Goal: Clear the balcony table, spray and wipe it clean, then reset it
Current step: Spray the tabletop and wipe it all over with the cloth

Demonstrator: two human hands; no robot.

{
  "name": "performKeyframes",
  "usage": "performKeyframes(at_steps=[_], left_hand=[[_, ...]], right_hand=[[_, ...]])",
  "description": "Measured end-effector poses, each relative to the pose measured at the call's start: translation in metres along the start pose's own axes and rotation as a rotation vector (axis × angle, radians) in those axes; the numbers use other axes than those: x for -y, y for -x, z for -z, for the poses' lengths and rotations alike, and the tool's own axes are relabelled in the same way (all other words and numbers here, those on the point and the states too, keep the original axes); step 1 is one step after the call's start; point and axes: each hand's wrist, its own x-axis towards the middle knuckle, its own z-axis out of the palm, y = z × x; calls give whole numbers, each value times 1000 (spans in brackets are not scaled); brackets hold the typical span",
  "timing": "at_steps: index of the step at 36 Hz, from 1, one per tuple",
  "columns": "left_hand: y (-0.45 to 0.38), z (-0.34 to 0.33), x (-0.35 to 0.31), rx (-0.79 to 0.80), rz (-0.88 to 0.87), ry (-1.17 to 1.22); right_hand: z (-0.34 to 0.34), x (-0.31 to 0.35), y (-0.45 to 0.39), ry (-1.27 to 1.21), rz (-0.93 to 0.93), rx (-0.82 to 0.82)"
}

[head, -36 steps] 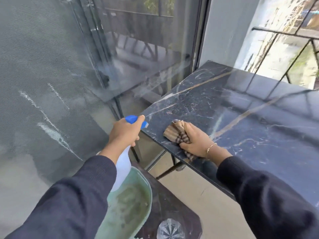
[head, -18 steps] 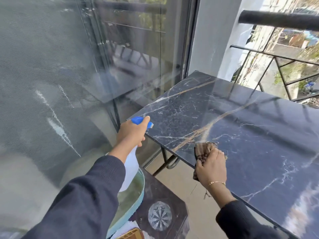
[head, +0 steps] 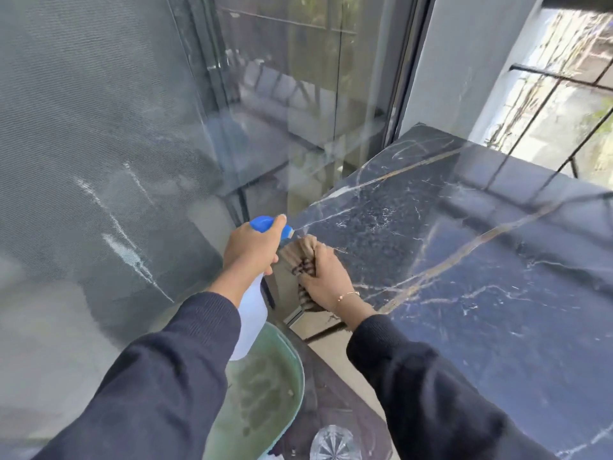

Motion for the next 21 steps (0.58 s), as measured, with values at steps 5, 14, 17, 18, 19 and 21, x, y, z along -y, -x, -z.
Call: performKeyframes(at_steps=[5,14,17,18,19,21], left_hand=[[-23,4,-22,5,-48,36],[-40,-28,-86,26,-158,3],[-43,-50,-105,51,-193,8],[-43,-58,-112,61,-191,15],[-44,-65,-118,75,-195,20],[-46,-80,-129,116,-215,9]], right_hand=[[26,11,-21,-772,-285,-37],[97,-26,-61,-1178,-400,-261],[123,-49,-73,-1251,-454,-334],[133,-56,-77,-1268,-477,-361],[143,-63,-81,-1289,-490,-389],[163,-76,-90,-1338,-485,-434]])
